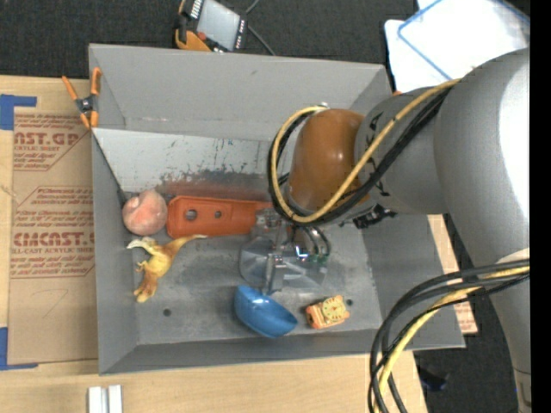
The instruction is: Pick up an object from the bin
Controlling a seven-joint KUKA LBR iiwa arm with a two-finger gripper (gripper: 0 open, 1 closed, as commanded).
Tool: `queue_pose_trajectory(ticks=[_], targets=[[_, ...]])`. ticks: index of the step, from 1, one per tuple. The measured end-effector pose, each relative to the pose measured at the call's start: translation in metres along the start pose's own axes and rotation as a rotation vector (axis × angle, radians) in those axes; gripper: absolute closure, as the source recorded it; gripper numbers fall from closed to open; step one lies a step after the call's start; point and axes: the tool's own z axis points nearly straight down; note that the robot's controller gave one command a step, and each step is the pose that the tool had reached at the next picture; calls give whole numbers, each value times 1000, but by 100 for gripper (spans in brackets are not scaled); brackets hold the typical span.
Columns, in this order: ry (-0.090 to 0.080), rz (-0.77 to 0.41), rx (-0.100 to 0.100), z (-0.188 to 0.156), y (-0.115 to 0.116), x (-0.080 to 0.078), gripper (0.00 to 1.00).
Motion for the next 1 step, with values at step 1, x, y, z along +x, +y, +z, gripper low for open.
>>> queue_pose_trajectory(ticks=[1], targets=[[-25, -36, 1, 7, -19, 15, 100]])
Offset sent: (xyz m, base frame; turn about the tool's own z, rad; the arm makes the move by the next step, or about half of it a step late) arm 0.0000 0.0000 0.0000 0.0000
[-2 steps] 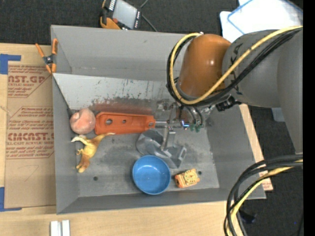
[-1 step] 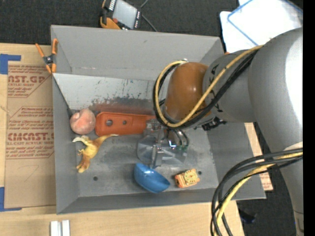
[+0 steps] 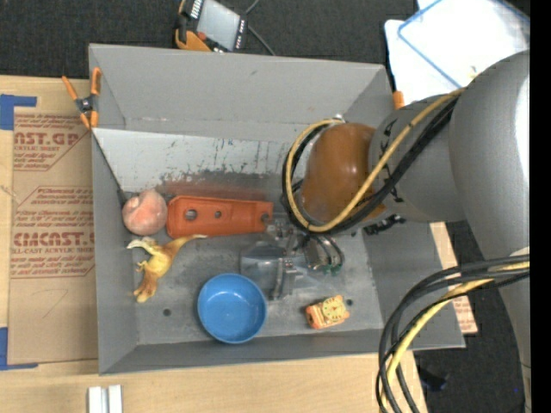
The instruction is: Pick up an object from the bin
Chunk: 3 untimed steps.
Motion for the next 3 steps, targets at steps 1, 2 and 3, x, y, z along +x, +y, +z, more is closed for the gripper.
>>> queue_pose_trajectory(ticks=[1, 2, 3], targets=[[0, 0, 0, 0, 0, 0, 100], [-4, 57, -1, 0, 42, 24, 100], [-4, 57, -1, 0, 42, 24, 100]])
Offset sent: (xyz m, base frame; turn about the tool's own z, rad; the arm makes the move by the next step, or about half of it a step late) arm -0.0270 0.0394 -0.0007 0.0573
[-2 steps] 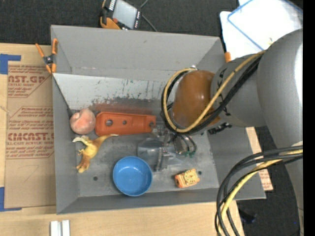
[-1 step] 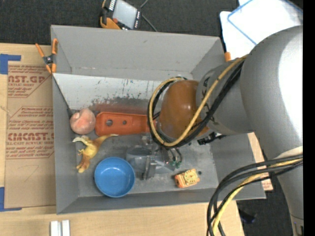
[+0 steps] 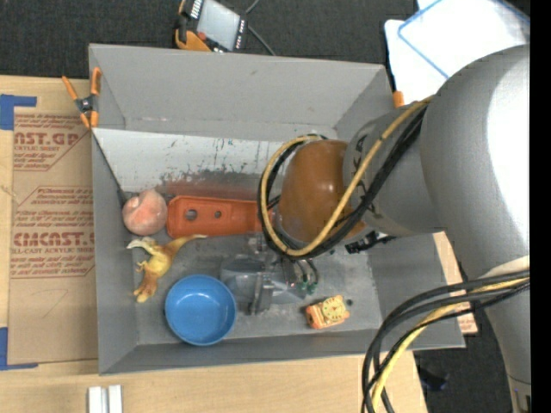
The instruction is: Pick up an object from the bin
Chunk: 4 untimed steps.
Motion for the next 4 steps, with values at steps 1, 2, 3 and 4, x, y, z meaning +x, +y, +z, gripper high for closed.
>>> queue_pose_trajectory(ticks=[1, 2, 3, 4], targets=[[0, 0, 0, 0, 0, 0, 100], [0, 0, 0, 0, 0, 0, 100], [0, 0, 0, 0, 0, 0, 100], [0, 0, 0, 0, 0, 0, 100]])
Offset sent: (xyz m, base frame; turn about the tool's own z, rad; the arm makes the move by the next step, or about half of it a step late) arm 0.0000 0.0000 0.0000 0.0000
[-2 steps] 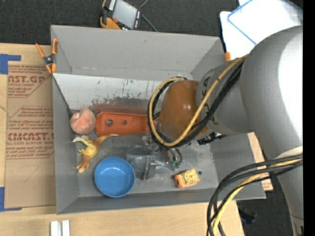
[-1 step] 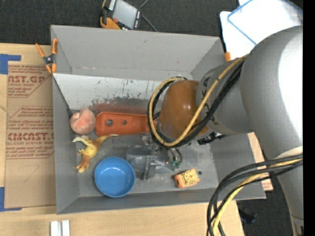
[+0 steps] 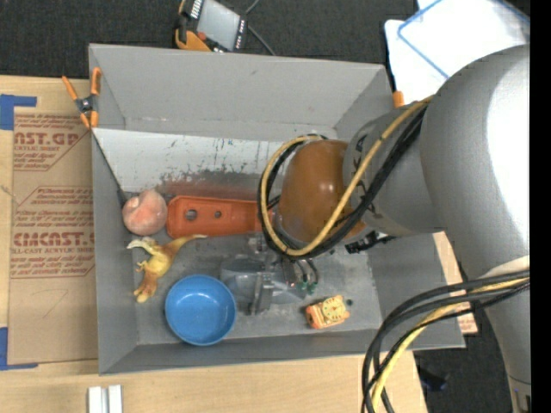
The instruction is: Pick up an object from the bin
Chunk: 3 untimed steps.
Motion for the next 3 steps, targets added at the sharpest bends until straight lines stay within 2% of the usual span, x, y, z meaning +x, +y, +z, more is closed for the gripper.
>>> queue_pose_trajectory(ticks=[1, 2, 3], targets=[[11, 10, 0, 1, 0, -9, 100], [12, -373, -1, -6, -3, -14, 100], [10, 22, 0, -140, -31, -17, 100]])
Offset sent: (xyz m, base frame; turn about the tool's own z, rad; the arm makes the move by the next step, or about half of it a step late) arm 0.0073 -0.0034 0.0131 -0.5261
